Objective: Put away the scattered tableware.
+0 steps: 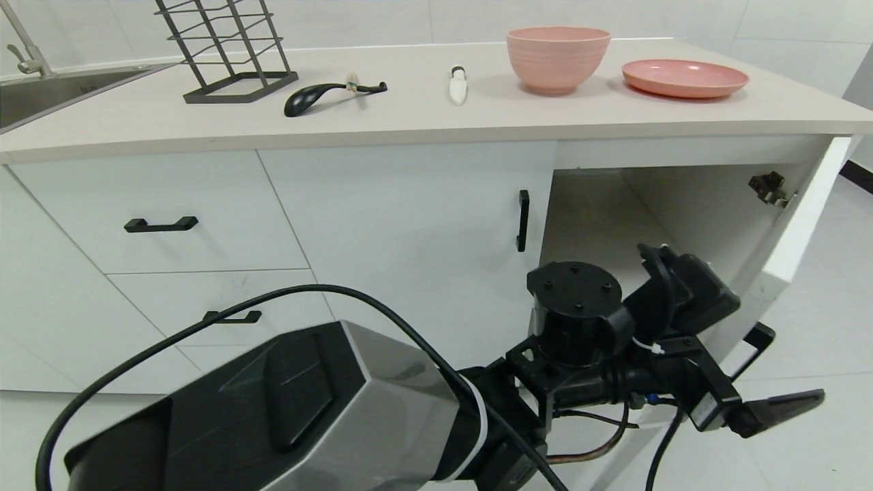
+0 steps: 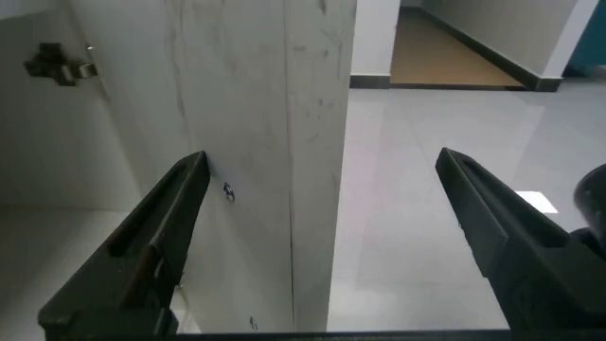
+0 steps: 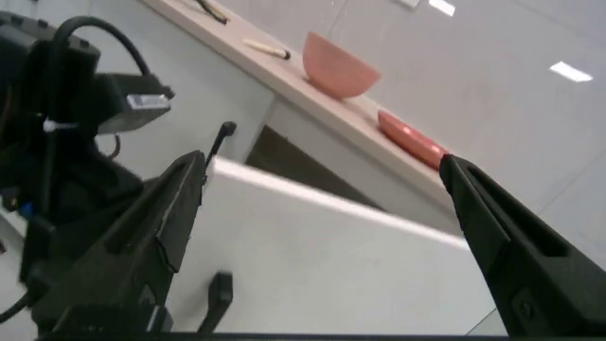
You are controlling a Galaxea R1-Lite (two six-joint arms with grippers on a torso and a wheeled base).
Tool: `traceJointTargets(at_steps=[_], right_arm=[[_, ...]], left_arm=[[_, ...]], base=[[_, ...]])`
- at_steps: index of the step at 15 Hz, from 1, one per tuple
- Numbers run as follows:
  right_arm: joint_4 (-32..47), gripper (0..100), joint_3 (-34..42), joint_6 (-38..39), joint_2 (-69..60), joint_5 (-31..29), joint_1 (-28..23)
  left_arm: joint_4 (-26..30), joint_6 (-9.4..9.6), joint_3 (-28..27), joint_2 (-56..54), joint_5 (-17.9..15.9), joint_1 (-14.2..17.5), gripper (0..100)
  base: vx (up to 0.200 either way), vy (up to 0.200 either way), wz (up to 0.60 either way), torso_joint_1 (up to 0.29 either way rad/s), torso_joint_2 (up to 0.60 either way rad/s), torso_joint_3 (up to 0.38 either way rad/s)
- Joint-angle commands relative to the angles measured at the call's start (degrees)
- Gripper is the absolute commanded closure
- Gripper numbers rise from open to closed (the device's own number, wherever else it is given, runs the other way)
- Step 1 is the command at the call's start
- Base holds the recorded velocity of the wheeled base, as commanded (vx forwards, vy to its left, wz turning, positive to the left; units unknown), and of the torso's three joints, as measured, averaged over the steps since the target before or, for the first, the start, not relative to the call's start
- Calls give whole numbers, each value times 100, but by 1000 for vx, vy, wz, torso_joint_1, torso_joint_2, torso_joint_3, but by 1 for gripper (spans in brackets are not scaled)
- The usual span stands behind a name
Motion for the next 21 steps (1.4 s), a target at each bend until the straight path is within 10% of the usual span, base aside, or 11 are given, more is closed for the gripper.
traceJointTargets(at_steps=[1,10,16,19,21], right_arm=[[-6,0,-219,-5,-154,2,3],[-15,0,-579,-5,-347,2,3],[-15,0,-948,-14,-488,2,38],[-15,0,-1045,-23,-576,2,47],[-6,0,-1010,-32,-584,2,47]], left_arm=[[0,-10,-4,-26,80,-200,0],[-26,-318,-769,616,317,-851,0],[-246,-783,-2263,1855,598,-1659,0],[-738,-836,-1621,1653,607,-1431,0],[-1441,-871,101,756,607,-1088,0]], base=[[0,0,0,0,0,0],[0,0,0,0,0,0],[0,0,0,0,0,0],[0,0,0,0,0,0],[0,0,0,0,0,0]])
